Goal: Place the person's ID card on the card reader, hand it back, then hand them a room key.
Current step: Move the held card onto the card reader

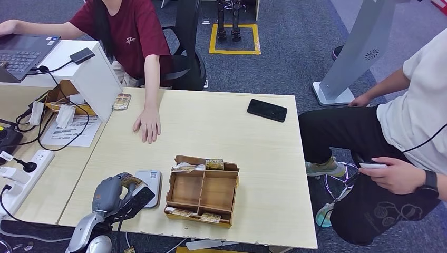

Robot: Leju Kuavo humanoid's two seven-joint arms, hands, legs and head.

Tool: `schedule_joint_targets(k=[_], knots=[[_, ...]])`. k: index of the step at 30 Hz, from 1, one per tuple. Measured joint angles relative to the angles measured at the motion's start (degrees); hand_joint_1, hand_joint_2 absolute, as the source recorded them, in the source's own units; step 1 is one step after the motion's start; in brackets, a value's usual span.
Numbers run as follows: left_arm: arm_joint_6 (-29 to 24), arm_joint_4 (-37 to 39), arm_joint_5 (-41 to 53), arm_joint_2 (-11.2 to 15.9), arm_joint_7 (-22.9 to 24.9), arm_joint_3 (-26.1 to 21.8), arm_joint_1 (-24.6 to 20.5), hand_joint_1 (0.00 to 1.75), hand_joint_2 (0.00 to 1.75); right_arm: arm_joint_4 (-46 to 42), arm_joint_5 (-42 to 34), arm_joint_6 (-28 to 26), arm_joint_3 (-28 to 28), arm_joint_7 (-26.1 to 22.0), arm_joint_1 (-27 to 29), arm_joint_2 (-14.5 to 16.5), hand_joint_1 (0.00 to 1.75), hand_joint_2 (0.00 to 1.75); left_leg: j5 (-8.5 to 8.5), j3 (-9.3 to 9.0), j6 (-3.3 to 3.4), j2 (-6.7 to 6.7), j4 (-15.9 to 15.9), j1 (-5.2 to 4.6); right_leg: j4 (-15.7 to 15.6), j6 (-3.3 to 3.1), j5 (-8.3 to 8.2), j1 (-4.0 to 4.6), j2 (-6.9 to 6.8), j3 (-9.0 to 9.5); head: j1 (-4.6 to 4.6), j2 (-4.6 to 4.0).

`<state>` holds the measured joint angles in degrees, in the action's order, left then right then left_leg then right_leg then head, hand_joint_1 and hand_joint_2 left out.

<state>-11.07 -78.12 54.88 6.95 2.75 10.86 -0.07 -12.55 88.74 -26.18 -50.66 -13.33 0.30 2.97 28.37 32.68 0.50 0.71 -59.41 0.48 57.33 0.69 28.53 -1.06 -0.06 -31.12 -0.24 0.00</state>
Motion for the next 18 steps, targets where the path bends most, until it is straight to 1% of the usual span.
schedule_joint_targets(k=[18], knots=[[-0.02, 0.07, 0.00, 0.00, 0.00, 0.00, -0.03, 1.75, 1.75, 0.00, 0.00, 0.00, 0.00, 0.00, 0.00, 0.00, 0.00, 1.75, 0.00, -0.01, 0.00, 0.00, 0.00, 0.00, 0.00, 0.00, 0.00, 0.00, 0.00, 0.01, 0.00, 0.01]])
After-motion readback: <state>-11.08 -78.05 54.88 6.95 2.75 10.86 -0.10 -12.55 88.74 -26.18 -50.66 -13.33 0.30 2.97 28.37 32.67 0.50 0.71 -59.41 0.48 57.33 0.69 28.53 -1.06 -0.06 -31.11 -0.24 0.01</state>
